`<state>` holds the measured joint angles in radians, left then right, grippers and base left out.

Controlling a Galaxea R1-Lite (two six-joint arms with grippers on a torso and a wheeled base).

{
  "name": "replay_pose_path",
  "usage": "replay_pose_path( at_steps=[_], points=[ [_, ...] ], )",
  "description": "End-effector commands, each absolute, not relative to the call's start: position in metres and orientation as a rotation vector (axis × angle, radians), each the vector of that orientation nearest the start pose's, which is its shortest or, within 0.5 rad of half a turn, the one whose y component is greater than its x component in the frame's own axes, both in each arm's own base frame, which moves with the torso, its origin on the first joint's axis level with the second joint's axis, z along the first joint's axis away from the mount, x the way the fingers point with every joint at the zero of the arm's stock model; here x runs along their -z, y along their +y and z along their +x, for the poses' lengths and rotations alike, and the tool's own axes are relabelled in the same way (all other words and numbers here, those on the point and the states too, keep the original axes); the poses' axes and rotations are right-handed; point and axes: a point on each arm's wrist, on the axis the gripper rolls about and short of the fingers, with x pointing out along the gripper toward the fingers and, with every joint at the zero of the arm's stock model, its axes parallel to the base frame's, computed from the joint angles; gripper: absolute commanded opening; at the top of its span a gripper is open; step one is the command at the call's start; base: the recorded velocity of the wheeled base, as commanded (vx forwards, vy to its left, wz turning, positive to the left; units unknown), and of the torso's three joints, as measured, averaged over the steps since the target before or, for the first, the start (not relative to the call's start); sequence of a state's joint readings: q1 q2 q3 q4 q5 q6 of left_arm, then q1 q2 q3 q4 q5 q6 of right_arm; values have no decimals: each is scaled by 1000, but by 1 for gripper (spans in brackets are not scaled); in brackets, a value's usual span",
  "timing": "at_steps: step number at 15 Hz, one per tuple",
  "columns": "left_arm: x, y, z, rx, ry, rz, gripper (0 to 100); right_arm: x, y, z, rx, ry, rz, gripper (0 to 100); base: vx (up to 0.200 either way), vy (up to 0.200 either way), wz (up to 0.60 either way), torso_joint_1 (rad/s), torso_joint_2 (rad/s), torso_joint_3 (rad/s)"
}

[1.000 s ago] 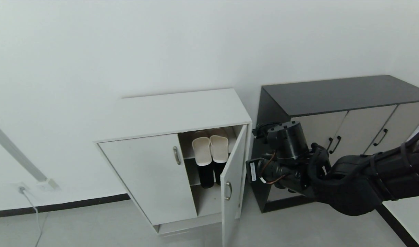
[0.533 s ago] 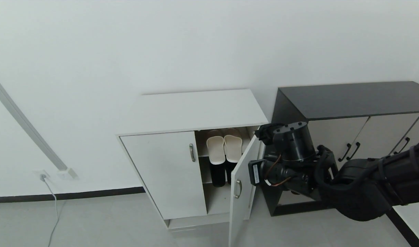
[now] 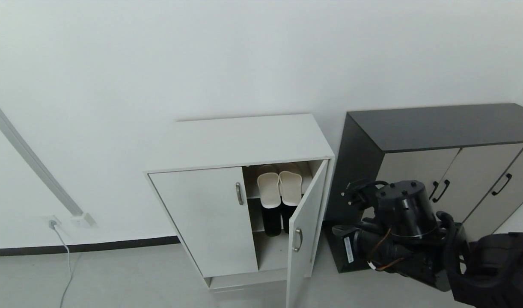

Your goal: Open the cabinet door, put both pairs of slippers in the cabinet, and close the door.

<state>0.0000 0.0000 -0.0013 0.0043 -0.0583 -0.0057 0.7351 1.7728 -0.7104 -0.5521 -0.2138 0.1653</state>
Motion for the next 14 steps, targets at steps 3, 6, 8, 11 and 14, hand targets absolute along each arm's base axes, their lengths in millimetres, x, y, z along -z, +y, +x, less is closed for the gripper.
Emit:
replay_pose_path(
  at_steps=[3, 6, 8, 11, 14],
  points=[
    [-75, -1, -23, 58, 5, -6, 0, -109, 195, 225, -458, 544, -99, 0, 200, 0, 0, 7, -1, 1],
    [-75, -1, -23, 58, 5, -6, 0, -96, 205, 237, -455, 550, -99, 0, 0, 0, 0, 0, 0, 0],
    [-75, -1, -23, 57, 3, -8, 0, -82, 213, 254, -438, 539, -92, 0, 0, 0, 0, 0, 0, 0],
    [-75, -1, -23, 57, 5, -8, 0, -73, 219, 278, -413, 526, -76, 0, 0, 0, 0, 0, 0, 0],
    [-75, -1, -23, 55, 3, -8, 0, -70, 225, 291, -403, 512, -67, 0, 0, 0, 0, 0, 0, 0]
  ],
)
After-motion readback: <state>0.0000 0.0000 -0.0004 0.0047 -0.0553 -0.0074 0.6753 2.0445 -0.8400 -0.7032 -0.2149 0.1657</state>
